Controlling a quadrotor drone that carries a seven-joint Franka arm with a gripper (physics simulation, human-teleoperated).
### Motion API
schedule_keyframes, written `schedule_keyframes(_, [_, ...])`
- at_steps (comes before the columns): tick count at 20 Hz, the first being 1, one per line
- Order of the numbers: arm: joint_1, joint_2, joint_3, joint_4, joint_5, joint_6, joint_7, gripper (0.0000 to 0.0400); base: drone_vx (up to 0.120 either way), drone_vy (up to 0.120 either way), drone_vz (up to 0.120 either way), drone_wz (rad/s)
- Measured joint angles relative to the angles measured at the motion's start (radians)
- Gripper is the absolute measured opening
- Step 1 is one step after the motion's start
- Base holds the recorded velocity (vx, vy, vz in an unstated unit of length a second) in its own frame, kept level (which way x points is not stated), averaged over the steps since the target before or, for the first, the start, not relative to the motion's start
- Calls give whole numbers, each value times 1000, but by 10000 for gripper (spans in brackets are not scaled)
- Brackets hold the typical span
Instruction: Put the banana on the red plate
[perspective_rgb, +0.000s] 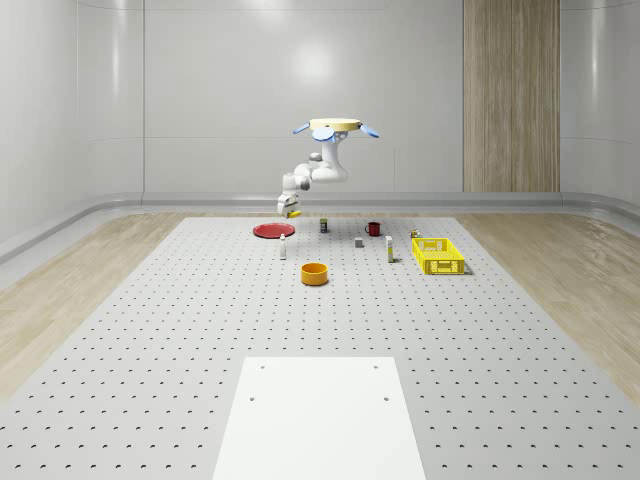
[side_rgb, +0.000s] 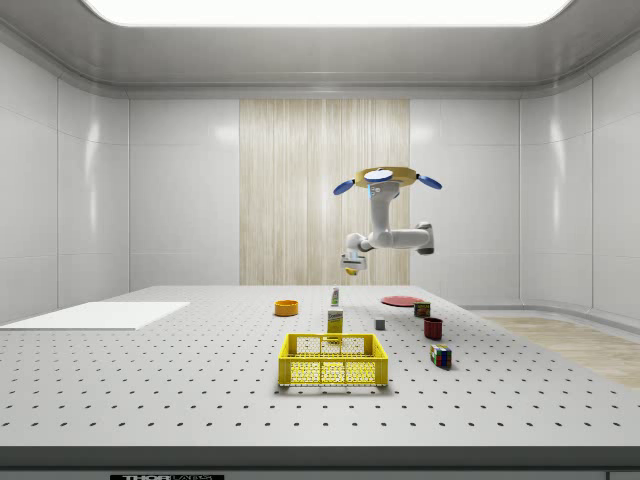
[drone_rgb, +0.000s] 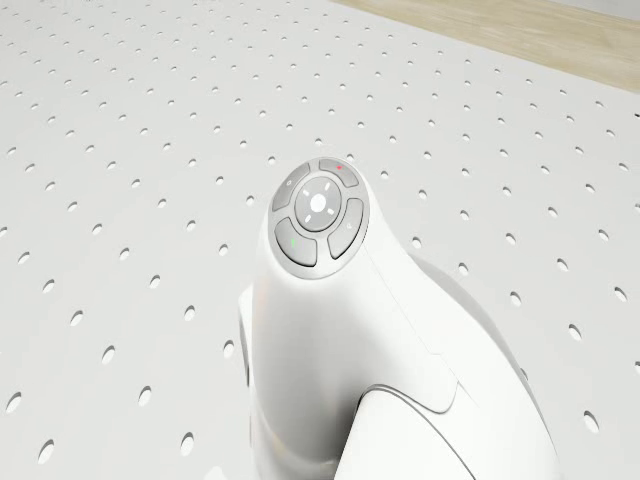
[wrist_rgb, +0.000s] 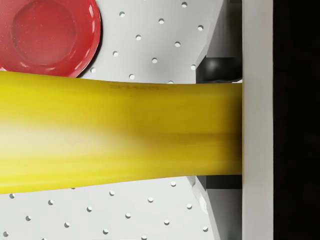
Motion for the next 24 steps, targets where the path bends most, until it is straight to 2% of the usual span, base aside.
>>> schedule_keyframes(24, [-2, -9, 2, 2, 13, 9, -722, 199, 0, 0, 0, -300])
